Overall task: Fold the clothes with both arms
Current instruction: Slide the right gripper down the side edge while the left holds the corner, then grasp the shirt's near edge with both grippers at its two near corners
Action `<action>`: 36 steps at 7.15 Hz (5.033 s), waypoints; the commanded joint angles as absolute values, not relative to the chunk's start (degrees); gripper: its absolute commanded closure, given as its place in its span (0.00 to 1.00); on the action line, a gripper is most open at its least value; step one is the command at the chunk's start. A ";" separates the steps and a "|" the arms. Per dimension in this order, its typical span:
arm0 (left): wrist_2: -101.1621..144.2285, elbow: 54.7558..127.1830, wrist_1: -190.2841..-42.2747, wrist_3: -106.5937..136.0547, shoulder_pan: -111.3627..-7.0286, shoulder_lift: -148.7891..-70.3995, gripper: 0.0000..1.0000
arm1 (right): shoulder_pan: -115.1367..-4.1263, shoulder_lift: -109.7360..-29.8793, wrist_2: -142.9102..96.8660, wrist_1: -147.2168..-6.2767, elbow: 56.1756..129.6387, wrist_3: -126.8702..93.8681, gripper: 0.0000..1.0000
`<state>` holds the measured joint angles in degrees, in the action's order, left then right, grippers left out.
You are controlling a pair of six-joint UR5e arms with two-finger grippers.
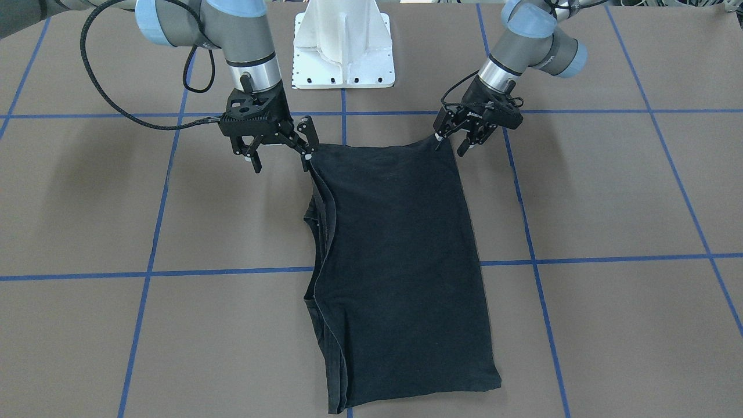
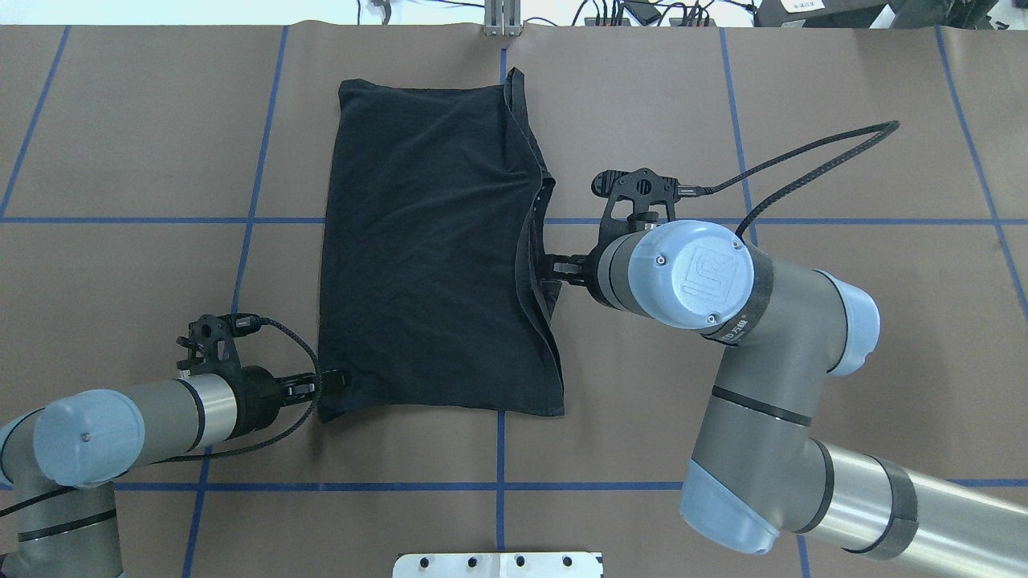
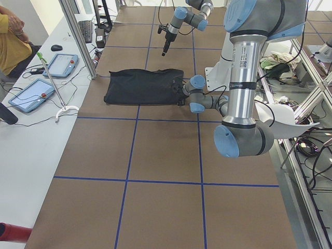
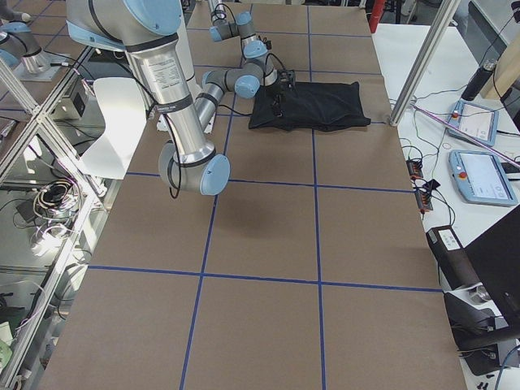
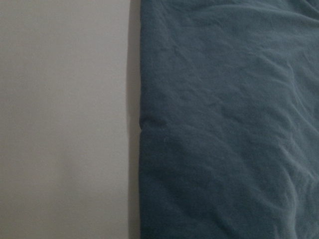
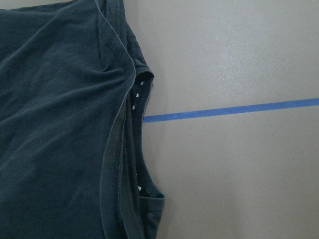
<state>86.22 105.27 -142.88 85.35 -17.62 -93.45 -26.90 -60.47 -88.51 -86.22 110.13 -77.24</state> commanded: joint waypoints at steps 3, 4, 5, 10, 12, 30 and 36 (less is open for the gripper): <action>86.22 105.38 -142.82 85.52 -15.03 -93.43 0.26 | -26.89 -60.47 -88.51 -86.22 110.13 -77.26 0.00; 86.22 105.38 -142.82 85.52 -14.86 -93.43 0.35 | -26.89 -60.47 -88.51 -86.22 110.13 -77.26 0.00; 86.22 105.29 -142.82 87.87 -14.77 -93.43 0.60 | -26.89 -60.47 -88.51 -86.22 110.13 -77.26 0.00; 86.22 105.64 -142.82 88.33 -14.94 -93.43 1.00 | -23.05 -60.47 -85.02 -83.00 108.55 -83.10 0.00; 86.31 105.64 -142.82 88.33 -14.85 -93.60 1.00 | -20.40 -59.77 -80.62 -77.72 104.09 -88.56 0.02; 86.40 106.35 -142.82 88.33 -14.85 -93.60 1.00 | -18.90 -54.14 -75.15 -74.09 89.74 -89.65 0.92; 86.66 111.86 -142.74 88.33 -14.94 -92.91 1.00 | -16.89 -62.12 -75.33 -74.71 103.76 -89.03 1.00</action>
